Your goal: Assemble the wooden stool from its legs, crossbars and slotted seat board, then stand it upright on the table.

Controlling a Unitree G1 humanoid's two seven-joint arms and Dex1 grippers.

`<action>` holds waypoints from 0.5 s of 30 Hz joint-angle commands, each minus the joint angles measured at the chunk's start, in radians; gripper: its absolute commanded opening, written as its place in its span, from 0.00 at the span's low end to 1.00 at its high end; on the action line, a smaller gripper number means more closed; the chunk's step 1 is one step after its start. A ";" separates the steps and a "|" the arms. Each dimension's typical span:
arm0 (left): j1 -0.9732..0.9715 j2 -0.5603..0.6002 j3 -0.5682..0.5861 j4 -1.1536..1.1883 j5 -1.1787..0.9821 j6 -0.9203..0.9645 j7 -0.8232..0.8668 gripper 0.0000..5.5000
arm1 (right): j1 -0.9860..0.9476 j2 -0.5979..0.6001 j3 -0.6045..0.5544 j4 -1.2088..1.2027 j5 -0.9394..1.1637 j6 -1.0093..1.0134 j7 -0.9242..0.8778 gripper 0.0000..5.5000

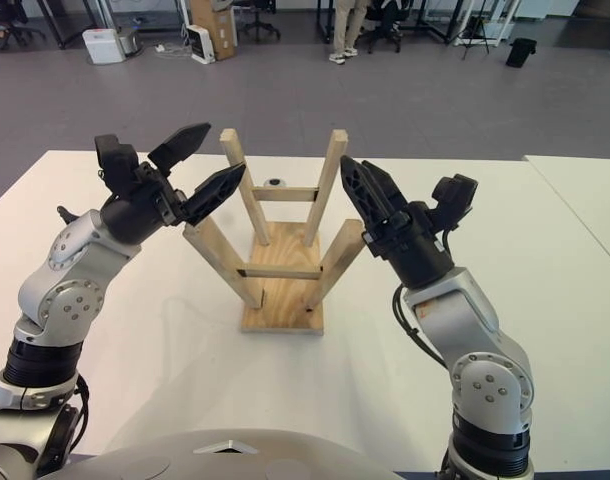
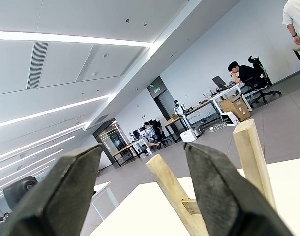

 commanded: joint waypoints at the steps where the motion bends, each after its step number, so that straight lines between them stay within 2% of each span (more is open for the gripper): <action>1: 0.123 -0.020 -0.330 0.078 0.160 0.190 -0.053 0.97 | -0.017 0.001 0.160 0.072 -0.054 0.106 0.000 0.57; 3: 0.116 0.006 -0.299 0.080 0.162 0.182 -0.066 0.97 | -0.021 -0.020 0.140 0.068 -0.048 0.101 0.001 0.57; 6: 0.049 0.056 -0.172 0.052 0.089 0.203 -0.081 0.97 | -0.079 -0.080 0.069 0.058 -0.005 0.095 -0.012 0.57; 11: -0.182 0.128 0.119 0.021 -0.322 0.343 -0.022 0.97 | -0.219 -0.164 -0.022 0.057 0.068 0.080 -0.086 0.57; 15: -0.358 0.076 0.238 0.074 -0.497 0.379 0.113 0.97 | -0.338 -0.203 -0.072 0.059 0.155 0.067 -0.146 0.57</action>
